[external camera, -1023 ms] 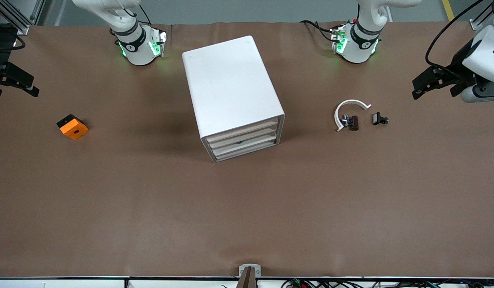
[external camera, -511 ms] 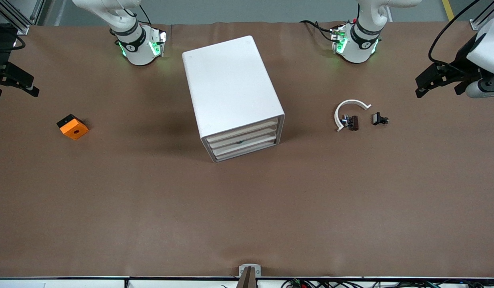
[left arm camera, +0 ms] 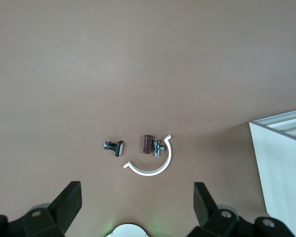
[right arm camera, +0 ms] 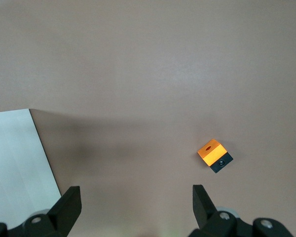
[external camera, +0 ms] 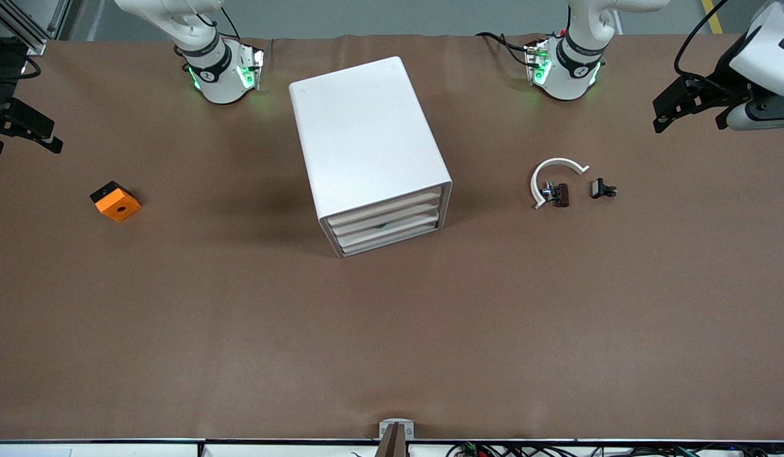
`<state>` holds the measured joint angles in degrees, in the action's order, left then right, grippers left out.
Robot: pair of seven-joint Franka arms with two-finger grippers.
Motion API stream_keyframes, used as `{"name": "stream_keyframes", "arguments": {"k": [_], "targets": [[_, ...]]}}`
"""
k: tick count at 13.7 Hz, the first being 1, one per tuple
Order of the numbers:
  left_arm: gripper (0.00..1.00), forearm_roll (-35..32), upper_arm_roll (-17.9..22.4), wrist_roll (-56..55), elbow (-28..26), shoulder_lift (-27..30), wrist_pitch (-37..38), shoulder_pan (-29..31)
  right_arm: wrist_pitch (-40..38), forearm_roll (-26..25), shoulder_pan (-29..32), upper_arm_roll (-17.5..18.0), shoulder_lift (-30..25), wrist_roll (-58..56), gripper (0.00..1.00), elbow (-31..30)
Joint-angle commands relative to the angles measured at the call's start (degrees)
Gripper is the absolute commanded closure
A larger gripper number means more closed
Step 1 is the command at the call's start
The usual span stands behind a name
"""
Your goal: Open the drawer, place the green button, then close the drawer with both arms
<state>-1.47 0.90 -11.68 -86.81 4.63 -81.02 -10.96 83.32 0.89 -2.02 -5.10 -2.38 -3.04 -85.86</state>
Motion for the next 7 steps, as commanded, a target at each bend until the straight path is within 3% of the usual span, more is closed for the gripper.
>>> {"name": "stream_keyframes", "arguments": {"k": [1, 7], "targets": [[0.00, -1.5, 0.2, -0.2, -2.3, 1.7, -0.8, -0.1, -0.6, -0.5, -0.7, -0.1, 0.6, 0.8, 0.00, 1.3], [0.00, -1.5, 0.0, 0.3, -0.2, -0.9, -0.5, -0.1, -0.1, -0.7, -0.6, -0.2, 0.6, 0.8, 0.00, 1.3]]}}
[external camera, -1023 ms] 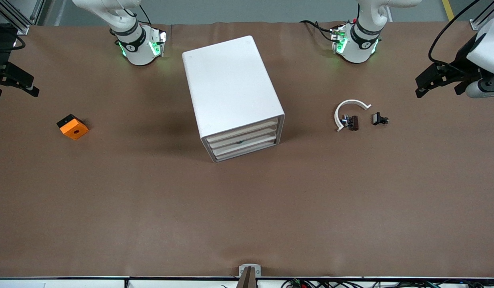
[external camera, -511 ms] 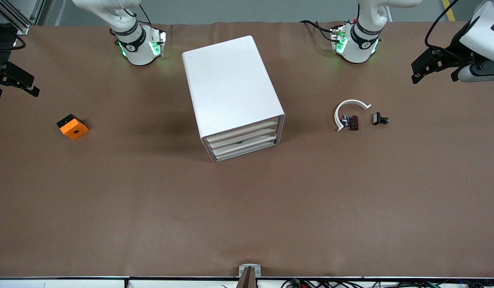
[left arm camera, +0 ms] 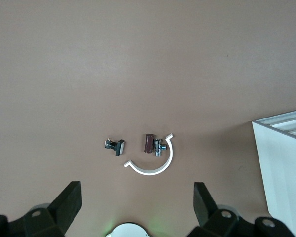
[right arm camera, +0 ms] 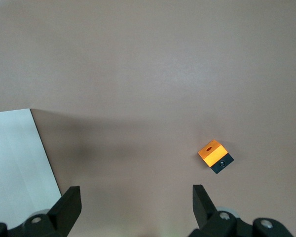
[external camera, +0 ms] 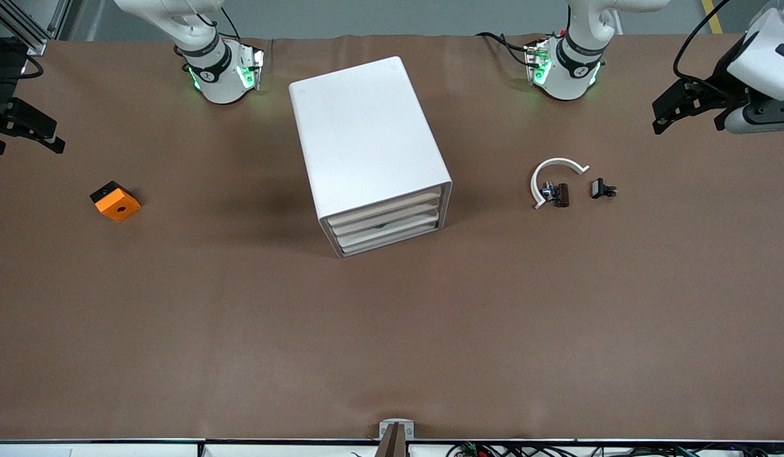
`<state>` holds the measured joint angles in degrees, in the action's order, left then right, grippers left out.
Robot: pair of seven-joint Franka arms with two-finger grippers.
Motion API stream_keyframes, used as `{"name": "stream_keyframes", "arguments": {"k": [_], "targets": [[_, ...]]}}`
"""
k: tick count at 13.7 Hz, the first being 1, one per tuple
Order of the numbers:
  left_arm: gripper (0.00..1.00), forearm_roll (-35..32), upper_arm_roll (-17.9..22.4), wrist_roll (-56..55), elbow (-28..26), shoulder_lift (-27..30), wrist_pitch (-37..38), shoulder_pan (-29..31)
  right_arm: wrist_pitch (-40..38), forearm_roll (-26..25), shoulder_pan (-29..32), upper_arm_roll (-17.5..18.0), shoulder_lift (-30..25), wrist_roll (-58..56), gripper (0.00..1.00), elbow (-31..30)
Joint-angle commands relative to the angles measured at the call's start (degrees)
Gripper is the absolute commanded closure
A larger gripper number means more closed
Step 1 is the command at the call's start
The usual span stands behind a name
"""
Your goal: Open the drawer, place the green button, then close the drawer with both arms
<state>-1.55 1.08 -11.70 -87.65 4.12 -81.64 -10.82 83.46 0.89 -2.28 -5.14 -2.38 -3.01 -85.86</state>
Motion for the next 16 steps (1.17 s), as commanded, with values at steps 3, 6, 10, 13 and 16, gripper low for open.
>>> {"name": "stream_keyframes", "arguments": {"k": [3, 6, 10, 13, 16], "targets": [[0.00, -1.2, 0.0, 0.8, -0.7, 1.0, -0.6, 0.9, -0.3, -0.8, -0.3, -0.1, 0.5, 0.7, 0.00, 1.2], [0.00, -0.6, 0.1, 5.3, -1.0, 1.2, -1.5, 4.7, -0.4, -0.8, -0.4, -0.1, 0.5, 0.6, 0.00, 1.2], [0.00, -0.6, -0.2, 6.0, -0.9, 1.1, -2.6, 6.3, -0.4, -0.8, -0.3, -0.1, 0.5, 0.6, 0.00, 1.2], [0.00, -0.6, 0.1, 6.6, -0.9, 1.1, -2.2, 6.4, -0.4, -0.8, -0.3, -0.1, 0.5, 0.6, 0.00, 1.2], [0.00, -0.9, -1.0, 8.3, -1.8, 1.6, -0.9, 6.0, -0.4, -0.9, -0.4, -0.1, 0.5, 0.6, 0.00, 1.2]]}}
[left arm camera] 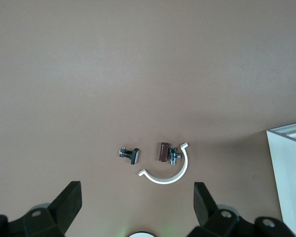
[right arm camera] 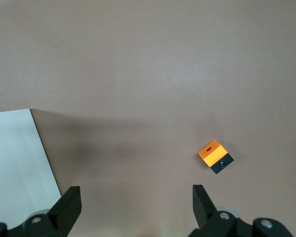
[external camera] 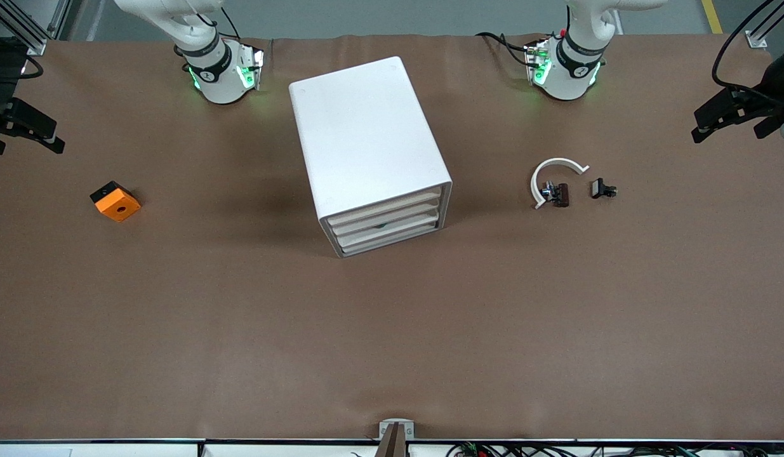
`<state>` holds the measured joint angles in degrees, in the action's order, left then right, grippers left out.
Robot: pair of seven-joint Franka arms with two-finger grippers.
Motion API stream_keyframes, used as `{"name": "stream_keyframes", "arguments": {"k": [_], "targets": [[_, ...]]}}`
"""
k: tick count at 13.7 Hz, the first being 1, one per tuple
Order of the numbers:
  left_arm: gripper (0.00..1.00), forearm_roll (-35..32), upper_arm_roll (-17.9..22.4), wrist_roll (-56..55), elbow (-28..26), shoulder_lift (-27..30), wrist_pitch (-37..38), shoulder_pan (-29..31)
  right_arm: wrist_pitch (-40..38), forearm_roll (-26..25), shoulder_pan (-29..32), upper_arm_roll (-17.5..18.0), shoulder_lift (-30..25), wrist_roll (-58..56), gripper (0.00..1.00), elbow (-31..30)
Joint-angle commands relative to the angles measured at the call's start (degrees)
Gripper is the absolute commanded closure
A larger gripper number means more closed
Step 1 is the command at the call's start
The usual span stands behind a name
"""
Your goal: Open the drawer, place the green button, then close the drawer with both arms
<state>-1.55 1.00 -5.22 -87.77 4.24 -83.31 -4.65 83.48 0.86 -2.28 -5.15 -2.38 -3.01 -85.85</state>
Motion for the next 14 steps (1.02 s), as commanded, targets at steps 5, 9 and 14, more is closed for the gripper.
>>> {"name": "stream_keyframes", "arguments": {"k": [5, 9, 14], "targets": [[0.00, -0.6, -1.3, 4.0, -6.4, 5.3, -2.4, 0.2, -0.5, -0.9, -0.3, -0.1, 0.5, 0.6, 0.00, 1.2], [0.00, -0.5, -1.2, 4.1, -1.9, 2.1, -1.4, 0.2, -0.6, -0.9, -0.2, -0.1, 0.5, 0.6, 0.00, 1.2], [0.00, -0.6, -1.2, 4.0, -2.1, 2.0, -1.3, 0.1, -0.7, -0.9, -0.2, -0.2, 0.4, 0.6, 0.00, 1.2]]}}
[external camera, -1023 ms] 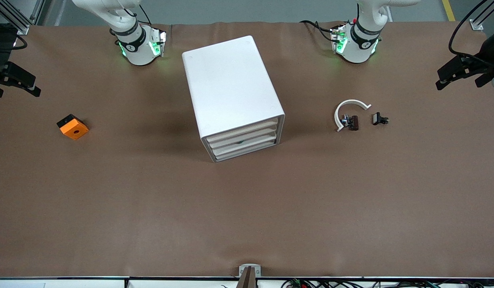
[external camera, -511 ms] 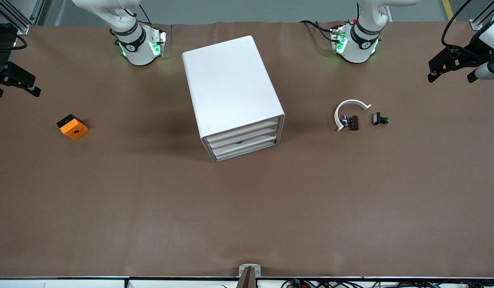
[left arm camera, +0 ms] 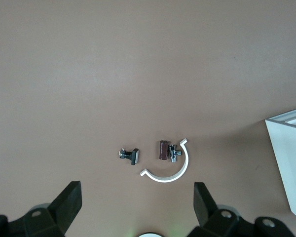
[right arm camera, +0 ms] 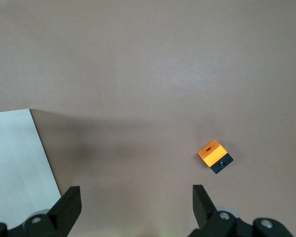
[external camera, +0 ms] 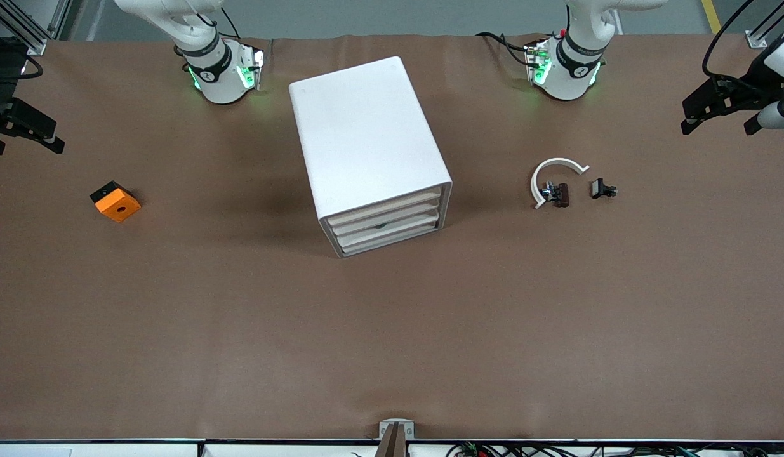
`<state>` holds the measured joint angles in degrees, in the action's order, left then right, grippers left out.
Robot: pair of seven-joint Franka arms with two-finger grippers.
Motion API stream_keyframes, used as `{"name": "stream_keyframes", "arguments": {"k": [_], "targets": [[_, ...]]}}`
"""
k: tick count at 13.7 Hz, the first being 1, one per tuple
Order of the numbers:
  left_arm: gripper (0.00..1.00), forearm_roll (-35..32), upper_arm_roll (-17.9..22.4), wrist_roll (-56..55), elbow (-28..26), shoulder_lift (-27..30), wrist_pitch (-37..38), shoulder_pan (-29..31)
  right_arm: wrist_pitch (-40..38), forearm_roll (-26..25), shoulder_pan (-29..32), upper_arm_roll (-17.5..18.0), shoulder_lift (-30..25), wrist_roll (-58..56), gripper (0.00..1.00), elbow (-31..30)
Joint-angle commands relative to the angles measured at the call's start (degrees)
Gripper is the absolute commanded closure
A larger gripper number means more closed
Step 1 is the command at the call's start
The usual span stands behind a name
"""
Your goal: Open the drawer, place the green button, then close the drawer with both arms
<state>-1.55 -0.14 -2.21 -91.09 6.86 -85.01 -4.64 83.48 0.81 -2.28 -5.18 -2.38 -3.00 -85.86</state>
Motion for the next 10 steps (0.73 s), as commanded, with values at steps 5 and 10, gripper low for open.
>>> {"name": "stream_keyframes", "arguments": {"k": [5, 10], "targets": [[0.00, -1.3, 0.0, 0.9, 1.3, -0.8, 0.3, 0.1, -0.7, -0.8, -0.1, -0.2, 0.4, 0.6, 0.00, 1.2], [0.00, -1.3, -0.3, 0.9, 1.2, -0.7, -0.5, 0.5, -0.8, -0.9, -0.1, -0.2, 0.4, 0.6, 0.00, 1.2]]}}
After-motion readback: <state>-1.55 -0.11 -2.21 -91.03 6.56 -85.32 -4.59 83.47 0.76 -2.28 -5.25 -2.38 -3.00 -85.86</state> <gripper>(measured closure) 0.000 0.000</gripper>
